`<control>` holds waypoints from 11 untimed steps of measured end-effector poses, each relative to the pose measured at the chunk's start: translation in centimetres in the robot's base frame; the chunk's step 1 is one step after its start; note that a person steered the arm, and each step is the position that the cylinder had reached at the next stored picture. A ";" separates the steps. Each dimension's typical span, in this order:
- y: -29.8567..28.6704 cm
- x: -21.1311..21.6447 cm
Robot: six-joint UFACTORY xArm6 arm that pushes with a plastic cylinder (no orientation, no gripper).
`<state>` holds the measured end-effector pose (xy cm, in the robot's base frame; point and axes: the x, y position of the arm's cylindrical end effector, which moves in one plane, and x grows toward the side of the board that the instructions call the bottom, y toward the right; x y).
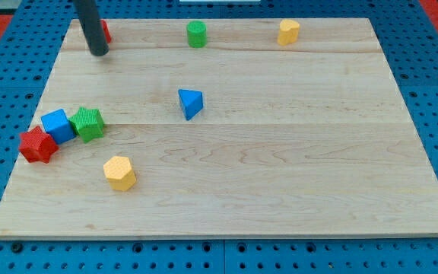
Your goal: Place the blue triangle to the center of the board
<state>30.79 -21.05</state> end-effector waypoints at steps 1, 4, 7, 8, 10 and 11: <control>1.2 8.1; 20.3 16.4; 18.2 11.3; 15.6 13.8; 13.4 12.7; 13.4 11.8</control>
